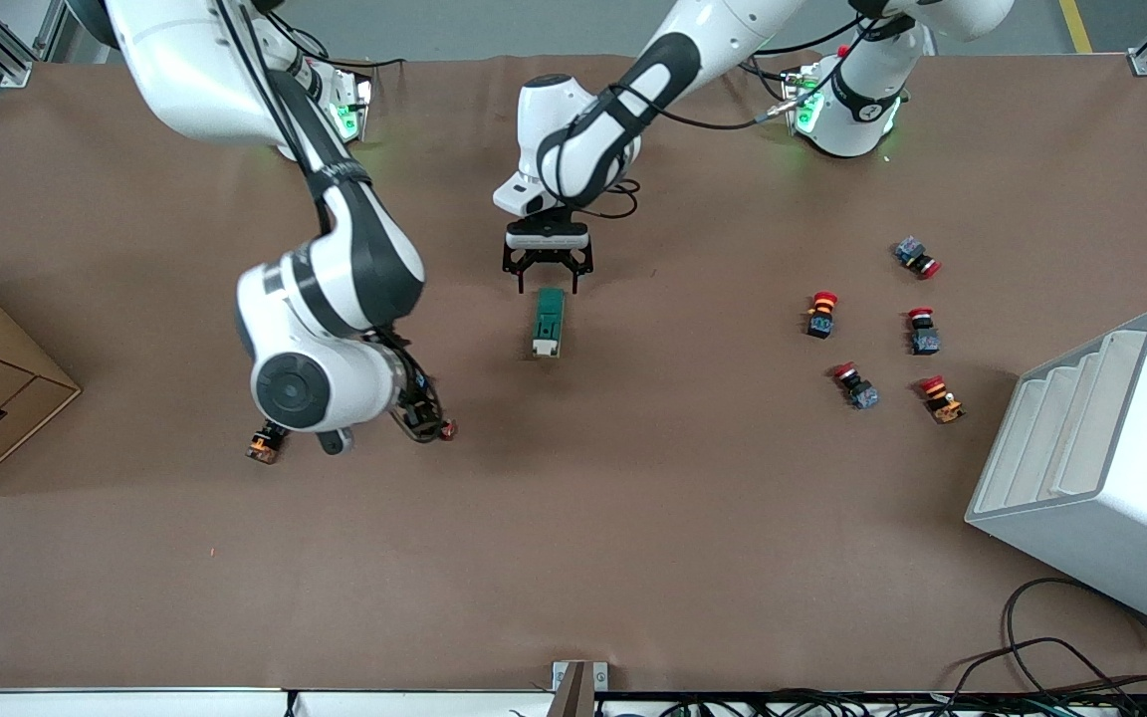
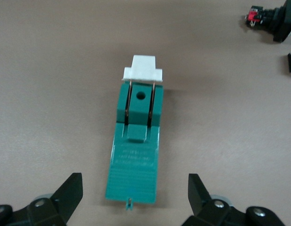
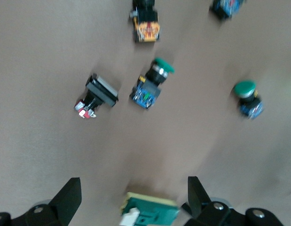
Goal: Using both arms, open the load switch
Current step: 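Press the white switch handle down with the right gripper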
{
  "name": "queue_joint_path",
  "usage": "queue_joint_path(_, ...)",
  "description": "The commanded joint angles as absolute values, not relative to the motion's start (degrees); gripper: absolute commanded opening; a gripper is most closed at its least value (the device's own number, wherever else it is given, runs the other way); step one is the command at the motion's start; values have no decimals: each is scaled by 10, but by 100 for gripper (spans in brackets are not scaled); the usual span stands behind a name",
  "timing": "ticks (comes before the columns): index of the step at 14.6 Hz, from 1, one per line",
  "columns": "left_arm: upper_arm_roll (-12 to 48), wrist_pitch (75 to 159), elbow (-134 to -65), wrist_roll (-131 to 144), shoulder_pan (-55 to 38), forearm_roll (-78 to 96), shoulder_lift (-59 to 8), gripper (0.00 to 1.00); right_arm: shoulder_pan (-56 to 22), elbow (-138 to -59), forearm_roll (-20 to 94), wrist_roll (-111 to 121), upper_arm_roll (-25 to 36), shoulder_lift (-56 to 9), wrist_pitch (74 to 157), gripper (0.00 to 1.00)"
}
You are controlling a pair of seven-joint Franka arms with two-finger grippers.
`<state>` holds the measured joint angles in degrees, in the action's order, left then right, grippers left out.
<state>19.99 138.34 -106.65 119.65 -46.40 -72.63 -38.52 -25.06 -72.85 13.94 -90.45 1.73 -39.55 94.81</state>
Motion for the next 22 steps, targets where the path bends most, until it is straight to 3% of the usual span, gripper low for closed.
queue_joint_path(1,196,1328,-1058,1206,-490,-779,-398,99,-276,-692,171,-994,21,-438,975,100)
queue_joint_path(9,196,1262,-1057,1346,-522,-929,-434,100,-360,-688,172,-1180,21,-507,1018,100)
queue_joint_path(16,195,1194,-1056,1385,-544,-967,-459,99,-381,-689,182,-1214,7,-518,985,100)
queue_joint_path(22,196,1193,-1057,1392,-546,-969,-460,100,-384,-687,183,-1214,-5,-518,963,100)
